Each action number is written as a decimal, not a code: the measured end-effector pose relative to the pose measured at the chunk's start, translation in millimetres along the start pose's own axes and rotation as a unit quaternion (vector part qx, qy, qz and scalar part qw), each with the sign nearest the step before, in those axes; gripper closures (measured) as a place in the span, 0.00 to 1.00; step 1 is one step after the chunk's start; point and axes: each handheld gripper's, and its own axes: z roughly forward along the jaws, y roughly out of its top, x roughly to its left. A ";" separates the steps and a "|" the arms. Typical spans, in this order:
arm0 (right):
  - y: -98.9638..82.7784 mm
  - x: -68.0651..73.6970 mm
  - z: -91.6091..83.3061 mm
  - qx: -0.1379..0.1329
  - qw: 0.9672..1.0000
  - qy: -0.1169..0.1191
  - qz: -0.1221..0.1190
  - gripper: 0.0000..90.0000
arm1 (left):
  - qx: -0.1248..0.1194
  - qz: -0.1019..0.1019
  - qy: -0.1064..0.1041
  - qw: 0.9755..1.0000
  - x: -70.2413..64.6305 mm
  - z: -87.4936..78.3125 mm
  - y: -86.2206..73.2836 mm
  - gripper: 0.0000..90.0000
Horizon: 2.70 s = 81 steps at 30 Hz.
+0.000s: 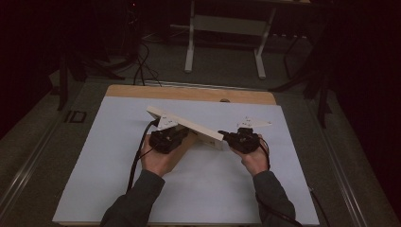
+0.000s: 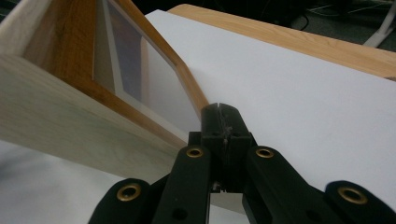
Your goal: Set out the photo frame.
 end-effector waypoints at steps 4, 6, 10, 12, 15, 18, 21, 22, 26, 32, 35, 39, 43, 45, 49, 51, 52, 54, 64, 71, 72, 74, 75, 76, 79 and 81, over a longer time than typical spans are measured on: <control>0.3 0.2 -0.2 0.000 1.000 0.000 -0.002 1.00 | 0.000 0.003 -0.003 1.000 -3.0 1.4 1.0 1.00; 0.6 0.4 -0.4 0.001 1.000 0.000 -0.003 1.00 | 0.000 0.005 -0.004 1.000 -4.7 2.3 1.3 1.00; 0.9 1.2 -0.9 0.000 1.000 0.001 -0.003 1.00 | 0.002 0.007 -0.003 1.000 -6.3 3.3 2.2 1.00; 0.8 1.9 -1.1 0.001 1.000 0.002 -0.004 1.00 | 0.002 0.006 -0.003 1.000 -6.6 3.5 2.6 1.00; 0.6 2.8 -1.5 0.002 1.000 0.003 -0.007 1.00 | 0.001 0.007 -0.003 1.000 -7.6 3.6 3.6 1.00; 0.4 2.7 -1.7 0.001 1.000 0.004 -0.006 1.00 | 0.000 0.009 -0.002 1.000 -9.8 4.0 4.7 1.00; 0.2 3.0 -1.9 0.001 1.000 0.004 -0.005 1.00 | 0.001 0.013 -0.003 1.000 -11.9 4.8 5.3 1.00; 0.1 3.4 -2.0 0.000 1.000 0.005 -0.007 1.00 | 0.002 0.013 -0.002 1.000 -12.4 5.1 5.3 1.00; -0.5 5.0 -2.9 -0.001 1.000 0.008 -0.012 1.00 | 0.003 0.015 -0.002 1.000 -14.7 6.1 5.0 1.00; 0.1 7.9 -5.7 -0.004 1.000 0.013 -0.017 1.00 | 0.006 0.020 -0.002 1.000 -17.0 7.2 6.1 1.00; -0.1 9.5 -6.5 -0.005 1.000 0.016 -0.022 1.00 | 0.005 0.021 -0.004 1.000 -17.2 7.4 6.0 1.00; -0.5 11.5 -7.2 -0.004 0.999 0.022 -0.026 1.00 | 0.004 0.018 -0.011 1.000 -14.6 7.7 6.1 1.00; -0.9 12.9 -7.0 -0.005 0.999 0.027 -0.028 1.00 | 0.004 0.020 -0.011 1.000 -14.2 7.6 6.1 1.00; -0.8 13.4 -6.8 -0.004 0.999 0.028 -0.028 1.00 | 0.004 0.022 -0.011 1.000 -13.9 7.7 6.2 1.00; -0.4 15.6 -6.1 -0.003 0.999 0.034 -0.034 1.00 | 0.004 0.024 -0.010 1.000 -12.7 7.8 6.5 1.00; -0.2 17.7 -5.7 -0.001 0.998 0.038 -0.039 1.00 | 0.004 0.023 -0.009 1.000 -11.9 7.9 6.7 1.00; 0.0 18.8 -5.4 -0.001 0.998 0.040 -0.042 1.00 | 0.004 0.022 -0.009 1.000 -11.3 8.0 6.9 1.00; 0.4 21.0 -4.7 0.001 0.998 0.043 -0.047 1.00 | 0.003 0.021 -0.009 1.000 -10.6 8.1 7.2 1.00; 1.6 28.6 -1.6 0.007 0.996 0.061 -0.061 1.00 | 0.002 0.018 -0.017 1.000 -5.5 8.9 7.8 1.00; 2.5 32.0 -1.2 0.010 0.995 0.068 -0.069 1.00 | 0.003 0.014 -0.029 0.999 -1.9 9.7 8.6 1.00; 2.5 32.3 -1.2 0.010 0.995 0.070 -0.071 1.00 | 0.003 0.012 -0.031 0.999 -1.0 9.8 8.8 1.00; 2.5 33.3 -1.2 0.011 0.995 0.071 -0.073 1.00 | 0.004 0.006 -0.037 0.999 0.4 9.7 9.0 1.00; 2.5 33.9 -1.2 0.011 0.995 0.072 -0.074 1.00 | 0.004 0.006 -0.037 0.999 0.4 9.7 9.0 1.00; 2.5 34.6 -1.2 0.011 0.994 0.073 -0.075 1.00 | 0.003 0.005 -0.043 0.999 1.5 9.1 9.0 1.00; 2.5 36.4 -0.9 0.011 0.994 0.075 -0.077 1.00 | 0.003 0.010 -0.051 0.999 2.0 6.9 9.1 1.00; 2.7 37.6 -0.5 0.012 0.994 0.075 -0.079 1.00 | 0.004 0.013 -0.058 0.998 1.8 4.5 9.3 1.00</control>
